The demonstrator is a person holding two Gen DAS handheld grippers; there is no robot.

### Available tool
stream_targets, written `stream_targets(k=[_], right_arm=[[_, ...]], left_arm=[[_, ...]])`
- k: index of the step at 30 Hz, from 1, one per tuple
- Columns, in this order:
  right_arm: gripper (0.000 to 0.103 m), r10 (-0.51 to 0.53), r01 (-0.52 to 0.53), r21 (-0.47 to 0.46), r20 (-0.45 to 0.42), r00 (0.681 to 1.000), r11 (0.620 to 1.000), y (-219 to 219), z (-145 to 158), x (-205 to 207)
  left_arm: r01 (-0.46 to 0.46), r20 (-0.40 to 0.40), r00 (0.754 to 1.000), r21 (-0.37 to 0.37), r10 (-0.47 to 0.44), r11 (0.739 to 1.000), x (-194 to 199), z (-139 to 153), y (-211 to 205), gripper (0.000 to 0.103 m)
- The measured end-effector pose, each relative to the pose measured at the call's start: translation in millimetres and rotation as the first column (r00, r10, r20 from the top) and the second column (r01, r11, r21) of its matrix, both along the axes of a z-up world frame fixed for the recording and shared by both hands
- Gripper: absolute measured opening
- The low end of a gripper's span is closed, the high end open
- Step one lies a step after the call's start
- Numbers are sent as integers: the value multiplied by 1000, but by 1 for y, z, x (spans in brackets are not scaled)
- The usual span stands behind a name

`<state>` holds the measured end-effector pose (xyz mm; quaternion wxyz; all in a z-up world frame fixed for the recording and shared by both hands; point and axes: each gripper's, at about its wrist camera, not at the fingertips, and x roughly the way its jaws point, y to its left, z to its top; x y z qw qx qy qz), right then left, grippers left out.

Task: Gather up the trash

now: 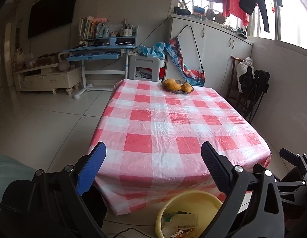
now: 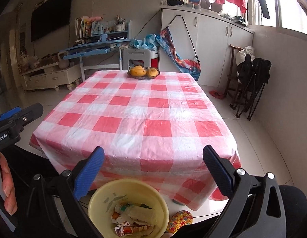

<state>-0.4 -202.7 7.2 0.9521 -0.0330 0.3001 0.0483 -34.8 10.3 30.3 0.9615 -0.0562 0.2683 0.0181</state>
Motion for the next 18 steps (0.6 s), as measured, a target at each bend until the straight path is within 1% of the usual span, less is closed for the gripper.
stream_targets(k=[6,14,18], right_arm=[[95,-7,7,20,-1,1000,1000,-2,1,1],[95,-23,23,31,5,1000,999,-6,1,-2],[95,-25,25,32,1,1000,999,-7,1,-2]], left_arm=[[15,-48,999,11,-14,1000,6,-6,-1,96],[0,-80,997,32,2,999,8,-9,0,96],[-8,-80,997,30,10,1000,8,-10,2,96]])
